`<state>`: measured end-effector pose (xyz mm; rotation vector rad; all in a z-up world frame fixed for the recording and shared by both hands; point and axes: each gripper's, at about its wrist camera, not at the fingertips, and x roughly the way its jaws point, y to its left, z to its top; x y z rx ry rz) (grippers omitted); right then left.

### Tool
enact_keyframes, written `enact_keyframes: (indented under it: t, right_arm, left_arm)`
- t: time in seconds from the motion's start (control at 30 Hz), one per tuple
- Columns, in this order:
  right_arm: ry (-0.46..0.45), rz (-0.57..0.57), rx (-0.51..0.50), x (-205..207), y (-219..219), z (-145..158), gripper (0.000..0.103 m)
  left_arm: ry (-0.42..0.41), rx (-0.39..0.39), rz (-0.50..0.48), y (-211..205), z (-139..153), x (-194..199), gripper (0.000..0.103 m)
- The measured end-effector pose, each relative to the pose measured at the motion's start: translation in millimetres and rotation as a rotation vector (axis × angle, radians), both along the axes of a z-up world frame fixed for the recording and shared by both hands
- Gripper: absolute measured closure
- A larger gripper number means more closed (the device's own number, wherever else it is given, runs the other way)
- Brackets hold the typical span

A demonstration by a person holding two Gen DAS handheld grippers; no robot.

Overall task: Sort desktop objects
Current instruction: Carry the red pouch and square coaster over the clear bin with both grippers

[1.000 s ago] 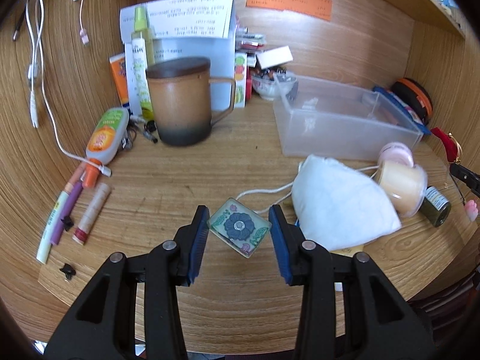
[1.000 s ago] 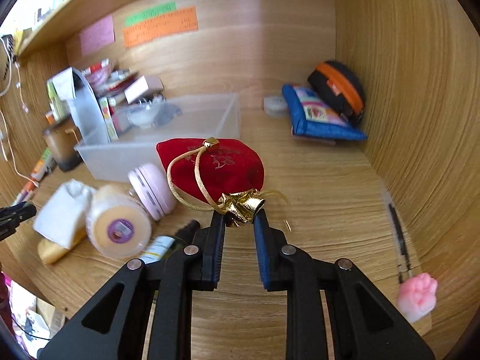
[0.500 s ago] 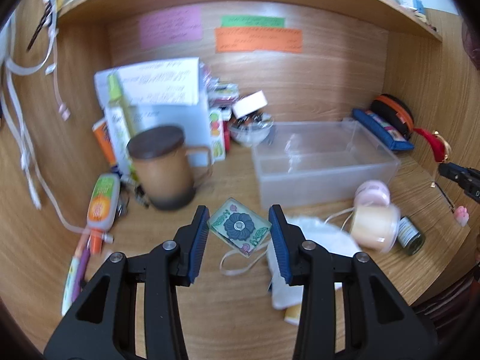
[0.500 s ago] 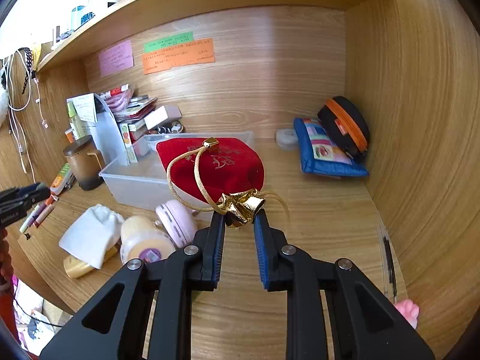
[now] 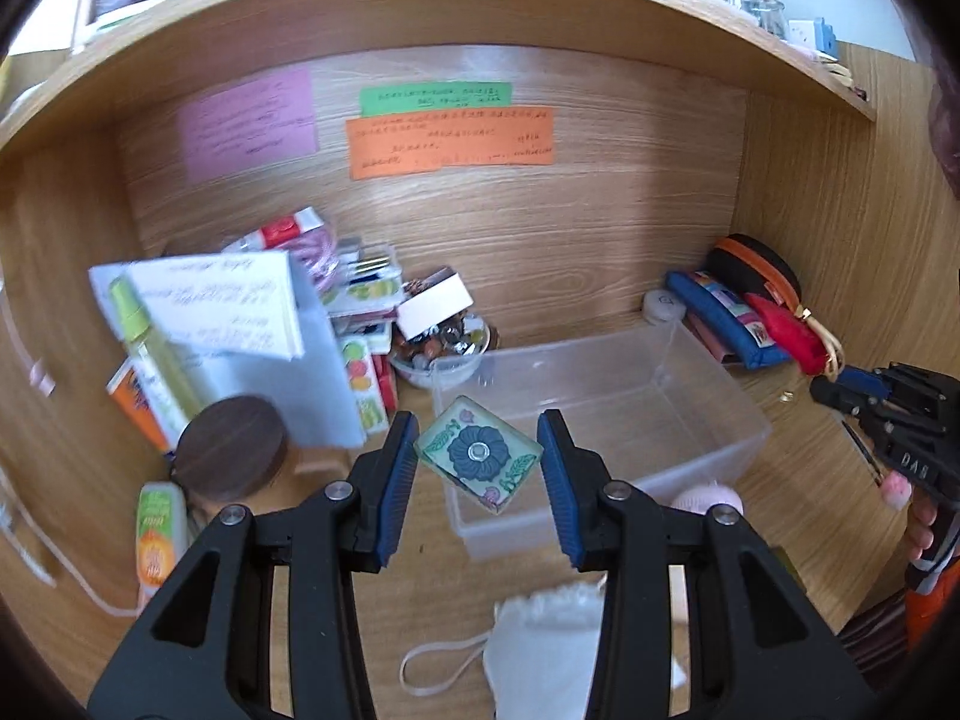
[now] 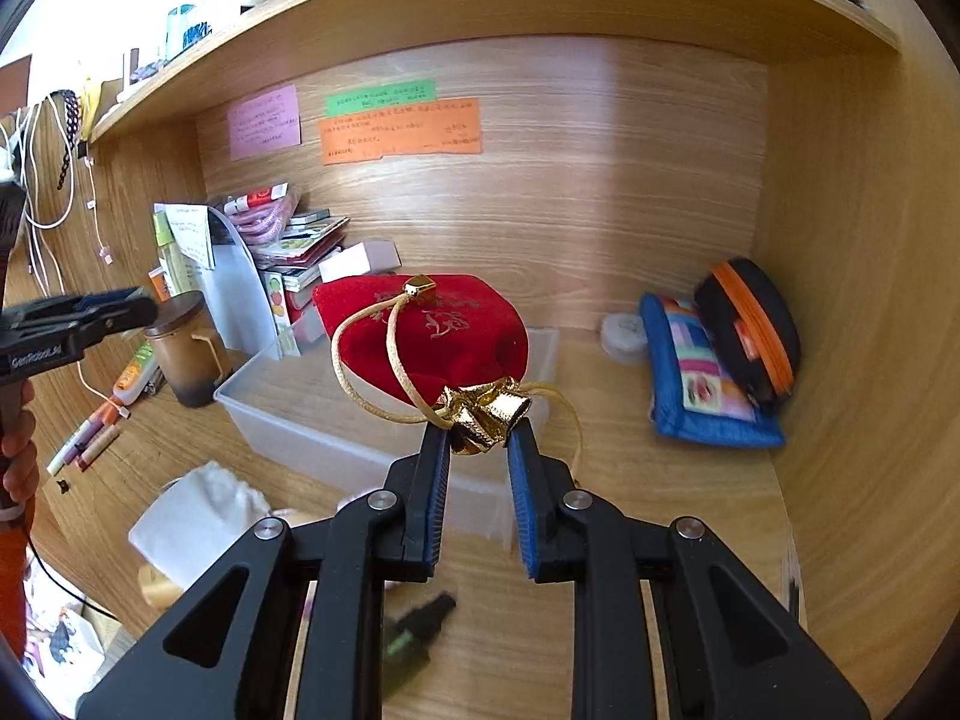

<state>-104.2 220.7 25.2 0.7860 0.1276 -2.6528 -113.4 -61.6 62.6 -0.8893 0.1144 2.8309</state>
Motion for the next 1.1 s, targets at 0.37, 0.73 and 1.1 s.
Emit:
enact_keyframes:
  t: [0.37, 0.73, 1.1]
  right_arm:
    - [-0.034, 0.048, 0.086, -59, -42, -4, 0.085]
    - [-0.177, 0.117, 0.191, -119, -70, -41, 0.085]
    - [-0.251, 0.207, 0.344, -140, -93, -64, 0.085]
  left_arm:
    - [-0.101, -0.064, -0.040, 31, -18, -73, 0.063]
    - [-0.285, -0.150, -0.109, 53, -74, -130, 0.063]
    - [-0.383, -0.283, -0.178, 75, -108, -149, 0.063]
